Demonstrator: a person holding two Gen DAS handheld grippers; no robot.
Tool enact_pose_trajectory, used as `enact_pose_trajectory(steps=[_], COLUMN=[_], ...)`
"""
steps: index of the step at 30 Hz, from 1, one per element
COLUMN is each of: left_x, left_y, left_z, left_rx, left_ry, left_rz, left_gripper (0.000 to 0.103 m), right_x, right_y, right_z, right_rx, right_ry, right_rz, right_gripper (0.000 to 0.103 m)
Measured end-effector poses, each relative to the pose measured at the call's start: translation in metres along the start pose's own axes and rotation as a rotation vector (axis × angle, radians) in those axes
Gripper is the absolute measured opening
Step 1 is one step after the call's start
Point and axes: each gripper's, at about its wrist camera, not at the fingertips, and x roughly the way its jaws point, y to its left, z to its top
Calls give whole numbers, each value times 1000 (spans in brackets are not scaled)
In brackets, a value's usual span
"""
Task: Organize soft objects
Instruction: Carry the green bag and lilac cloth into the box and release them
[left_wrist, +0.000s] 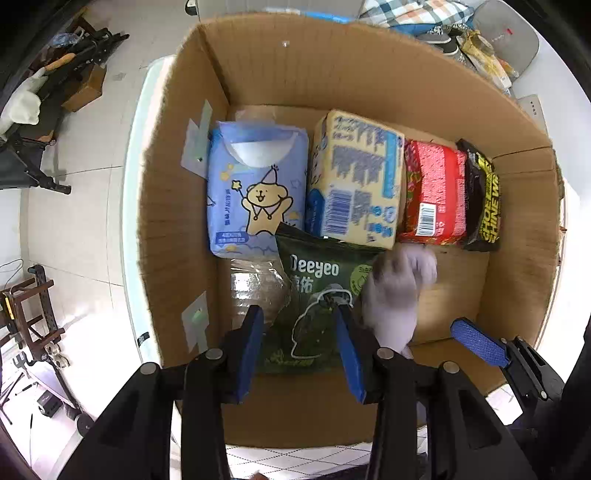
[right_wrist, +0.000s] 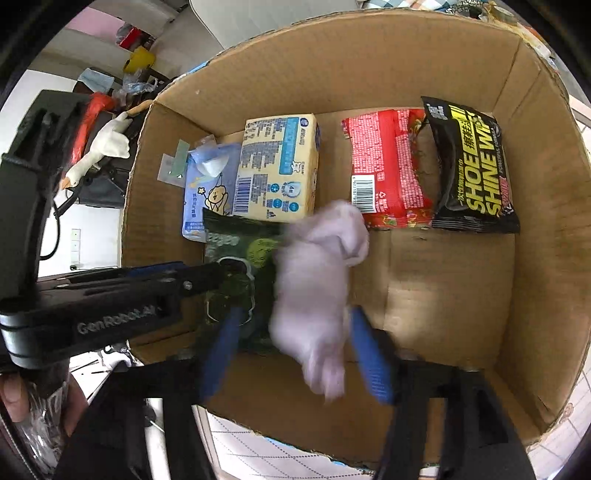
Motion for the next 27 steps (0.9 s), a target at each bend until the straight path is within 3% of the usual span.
enact_pose_trajectory(steps=[4,10,12,14,17,22,24,27], left_x=[-19,-44,-50,-56,-59,-67,-72,-77], left_y=[-2,-2,-2,-2,-2,-12,-16,-22], left_z=[-6,-28,-36,-43,-56,-71,-77,-86], left_rx=[8,-3,-12,-29,-52,-53,-44,-34], left_ry=[-51,-142,-165,-195,-231,-277,-303,-340], left_rz=[16,28,26,21,47,55,84,107], left_gripper=[49,52,66,68,92,95,102,102], right_x=[-8,-30,-40,-51,-59,-80,-91,-103], right_y=[1,0,-4,-11,-14,-22,-22,-22], right_z=[-2,-13,-18,-26,-33,-46,-52,-58], right_rx=[-12,-49,-55,-56,-65,-76,-88,-98], right_ry=[-14,-45,-58,-63,-76,-98,-130,-169], right_rz=[-27,-107,-139,-147,-184,-200,-236,-268], right_gripper=[77,77,77,77,77,92,101,103])
